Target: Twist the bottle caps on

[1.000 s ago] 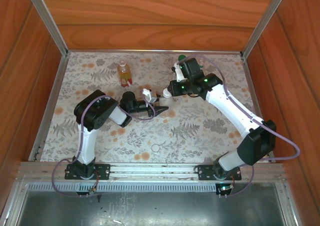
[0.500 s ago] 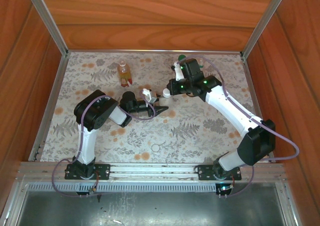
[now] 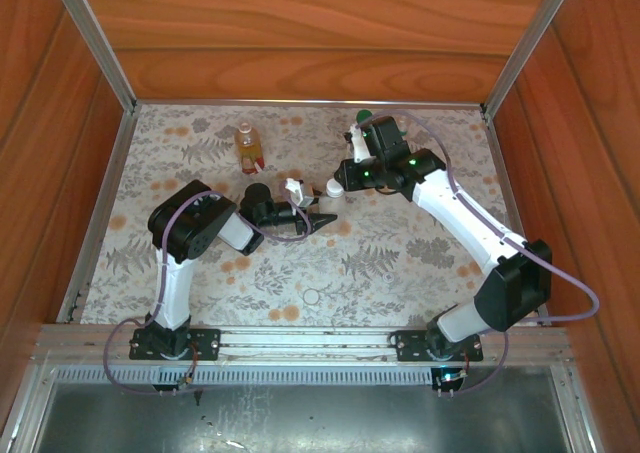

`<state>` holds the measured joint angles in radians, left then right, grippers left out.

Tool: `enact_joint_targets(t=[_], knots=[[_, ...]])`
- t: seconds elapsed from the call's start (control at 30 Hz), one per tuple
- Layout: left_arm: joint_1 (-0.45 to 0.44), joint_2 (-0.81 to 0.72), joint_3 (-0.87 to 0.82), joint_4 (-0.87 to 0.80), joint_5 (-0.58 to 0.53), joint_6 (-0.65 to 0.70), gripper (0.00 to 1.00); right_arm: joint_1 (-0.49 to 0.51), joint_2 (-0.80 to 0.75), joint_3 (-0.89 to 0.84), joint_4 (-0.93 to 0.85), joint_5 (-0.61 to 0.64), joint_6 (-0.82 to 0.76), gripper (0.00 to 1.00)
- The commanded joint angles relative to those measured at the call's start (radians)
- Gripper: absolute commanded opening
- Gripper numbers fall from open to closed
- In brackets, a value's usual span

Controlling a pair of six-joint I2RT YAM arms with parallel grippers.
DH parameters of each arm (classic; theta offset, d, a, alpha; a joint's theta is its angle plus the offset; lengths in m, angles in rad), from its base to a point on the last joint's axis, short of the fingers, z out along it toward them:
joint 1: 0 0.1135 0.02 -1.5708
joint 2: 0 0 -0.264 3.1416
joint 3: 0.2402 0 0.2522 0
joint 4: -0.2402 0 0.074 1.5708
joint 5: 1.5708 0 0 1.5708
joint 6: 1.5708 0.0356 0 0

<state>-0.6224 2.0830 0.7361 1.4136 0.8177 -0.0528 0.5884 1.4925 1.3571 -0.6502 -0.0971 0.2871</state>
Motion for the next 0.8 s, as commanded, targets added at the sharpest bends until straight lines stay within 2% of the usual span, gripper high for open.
enact_joint_targets(t=[0.0,0.1,0.2,0.5,0.77], knots=[[-0.006,0.018,0.013,0.005,0.021,-0.015,0.61,0.012,-0.031,0.021,-0.086,0.036,-0.024,0.39],[-0.006,0.020,0.013,0.004,0.022,-0.015,0.61,0.041,-0.015,0.053,-0.114,0.103,-0.059,0.56],[-0.006,0.020,0.013,0.004,0.021,-0.015,0.61,0.077,0.007,0.084,-0.142,0.181,-0.086,0.60],[-0.006,0.021,0.013,0.004,0.021,-0.016,0.61,0.134,0.070,0.143,-0.177,0.247,-0.144,0.61],[-0.006,0.021,0.011,0.004,0.022,-0.015,0.61,0.141,0.097,0.164,-0.196,0.250,-0.154,0.51]])
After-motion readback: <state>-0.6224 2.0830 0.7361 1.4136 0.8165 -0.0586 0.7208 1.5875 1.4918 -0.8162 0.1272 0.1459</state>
